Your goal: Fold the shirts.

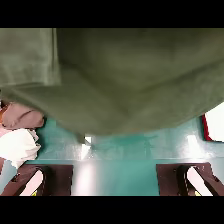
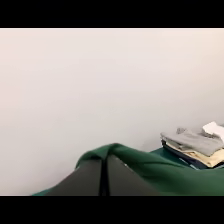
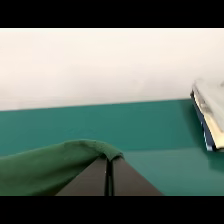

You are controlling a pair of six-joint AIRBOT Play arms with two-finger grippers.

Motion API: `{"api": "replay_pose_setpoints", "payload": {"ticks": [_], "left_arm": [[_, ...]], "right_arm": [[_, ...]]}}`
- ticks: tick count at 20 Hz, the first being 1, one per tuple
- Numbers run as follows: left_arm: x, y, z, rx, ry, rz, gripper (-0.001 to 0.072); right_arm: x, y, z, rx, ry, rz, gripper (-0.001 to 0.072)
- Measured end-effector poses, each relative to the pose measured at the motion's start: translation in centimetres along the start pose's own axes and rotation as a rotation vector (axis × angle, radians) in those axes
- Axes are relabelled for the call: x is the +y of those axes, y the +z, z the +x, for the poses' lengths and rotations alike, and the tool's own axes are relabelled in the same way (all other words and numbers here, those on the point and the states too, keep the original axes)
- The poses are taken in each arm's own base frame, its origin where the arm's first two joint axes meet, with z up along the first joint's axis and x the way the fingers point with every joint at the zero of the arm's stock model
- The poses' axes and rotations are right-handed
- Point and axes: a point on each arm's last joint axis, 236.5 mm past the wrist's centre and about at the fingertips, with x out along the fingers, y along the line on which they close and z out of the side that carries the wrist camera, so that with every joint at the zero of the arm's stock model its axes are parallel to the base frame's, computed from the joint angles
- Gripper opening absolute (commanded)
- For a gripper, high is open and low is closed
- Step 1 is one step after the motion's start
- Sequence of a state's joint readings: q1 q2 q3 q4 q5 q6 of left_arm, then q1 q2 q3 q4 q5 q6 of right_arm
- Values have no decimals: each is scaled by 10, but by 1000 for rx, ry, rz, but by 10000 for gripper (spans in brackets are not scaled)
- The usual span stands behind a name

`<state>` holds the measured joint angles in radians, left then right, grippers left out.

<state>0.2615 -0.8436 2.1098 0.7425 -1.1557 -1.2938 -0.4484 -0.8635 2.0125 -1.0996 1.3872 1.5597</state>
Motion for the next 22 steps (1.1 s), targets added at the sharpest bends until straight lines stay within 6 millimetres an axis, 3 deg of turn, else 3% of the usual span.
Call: {"api": "replay_pose_setpoints", "payload": {"ticks": [2,5,7,9,11,13,15,17,20,22], "left_arm": [[34,-51,29,140,20,-95,24],[75,-161,73,428,-15,-284,24],[90,-247,98,638,-60,-414,25],[94,-325,119,812,-111,-515,25],[99,-393,135,938,-135,-595,25],[109,-450,152,1001,-125,-656,25],[125,-490,168,1002,-83,-681,25],[138,-512,184,967,-49,-667,25],[165,-524,206,876,19,-616,25],[178,-525,214,832,57,-584,25]], "right_arm": [[-16,-22,28,116,-9,29,11],[-48,-71,83,355,-23,122,11],[-68,-120,122,547,-25,200,11],[-81,-180,161,753,-24,270,11],[-84,-235,196,905,-10,311,11],[-87,-276,231,965,-17,329,11],[-86,-305,270,950,-28,325,11],[-82,-317,305,881,-34,300,11],[-76,-316,349,742,-41,258,11],[-76,-311,367,669,-52,231,11]]}}
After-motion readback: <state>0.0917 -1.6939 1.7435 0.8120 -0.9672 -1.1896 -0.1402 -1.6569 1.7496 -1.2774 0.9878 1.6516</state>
